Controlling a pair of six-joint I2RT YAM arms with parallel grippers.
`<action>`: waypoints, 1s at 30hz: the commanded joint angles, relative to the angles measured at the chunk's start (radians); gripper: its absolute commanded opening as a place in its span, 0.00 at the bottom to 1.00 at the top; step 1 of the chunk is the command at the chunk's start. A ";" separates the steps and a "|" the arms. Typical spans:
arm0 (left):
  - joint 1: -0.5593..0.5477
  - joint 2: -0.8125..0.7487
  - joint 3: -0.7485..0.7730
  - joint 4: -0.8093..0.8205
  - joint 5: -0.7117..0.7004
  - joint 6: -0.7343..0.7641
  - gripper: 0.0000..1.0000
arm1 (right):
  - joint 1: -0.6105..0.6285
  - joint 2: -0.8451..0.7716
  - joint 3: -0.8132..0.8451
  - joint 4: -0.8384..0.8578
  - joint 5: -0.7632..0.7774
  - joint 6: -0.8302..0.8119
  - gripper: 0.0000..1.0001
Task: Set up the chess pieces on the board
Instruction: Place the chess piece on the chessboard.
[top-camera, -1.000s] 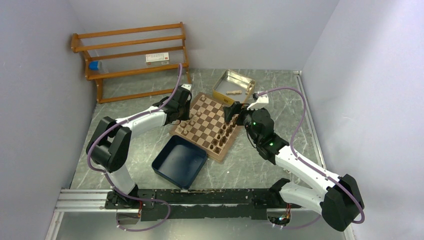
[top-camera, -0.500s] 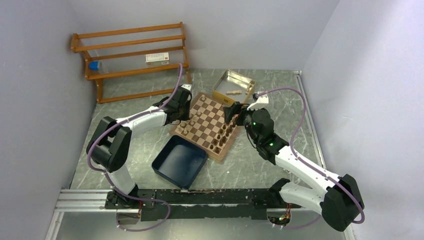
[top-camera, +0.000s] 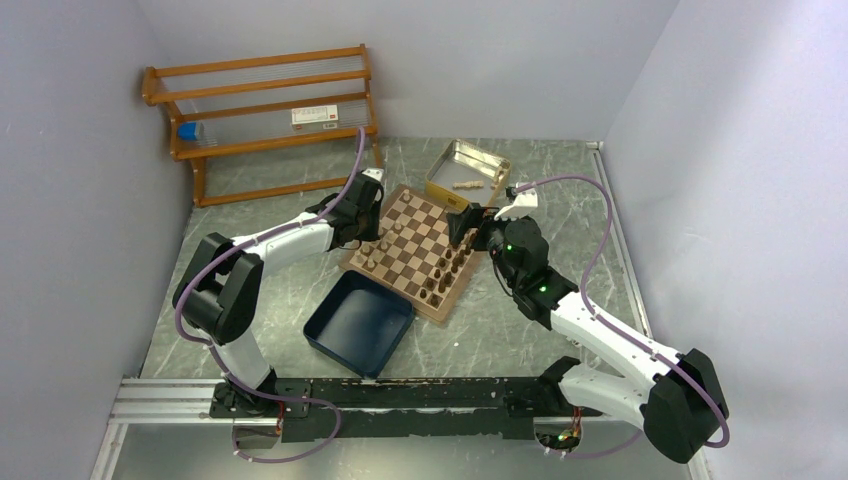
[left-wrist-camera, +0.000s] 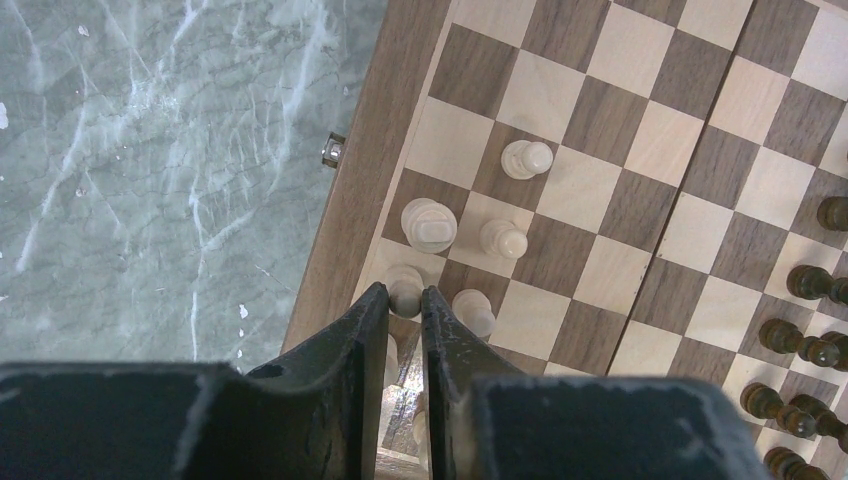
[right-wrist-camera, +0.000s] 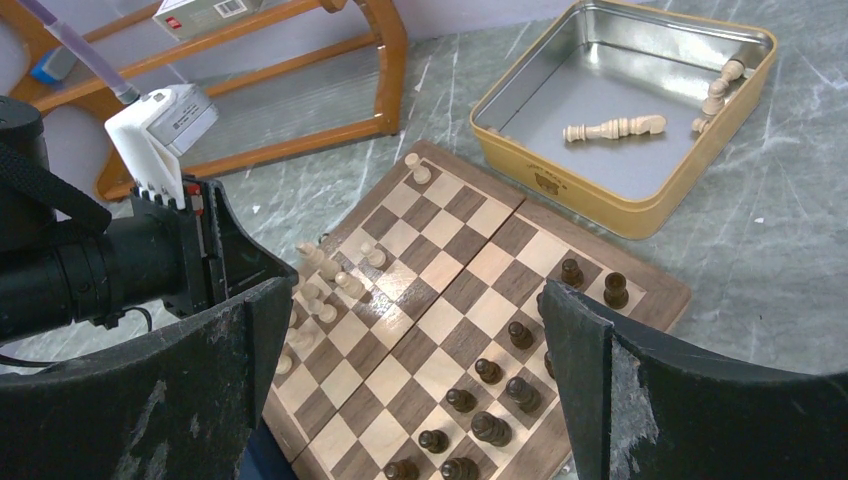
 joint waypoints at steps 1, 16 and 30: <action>0.006 -0.003 0.006 0.010 -0.014 0.004 0.24 | 0.000 -0.013 -0.012 0.030 0.014 -0.001 1.00; 0.005 -0.031 0.018 -0.011 -0.013 0.006 0.26 | -0.001 -0.006 -0.009 0.034 0.003 0.001 1.00; 0.005 -0.166 0.098 -0.091 0.031 0.011 0.39 | -0.001 0.028 0.047 -0.037 -0.094 0.009 1.00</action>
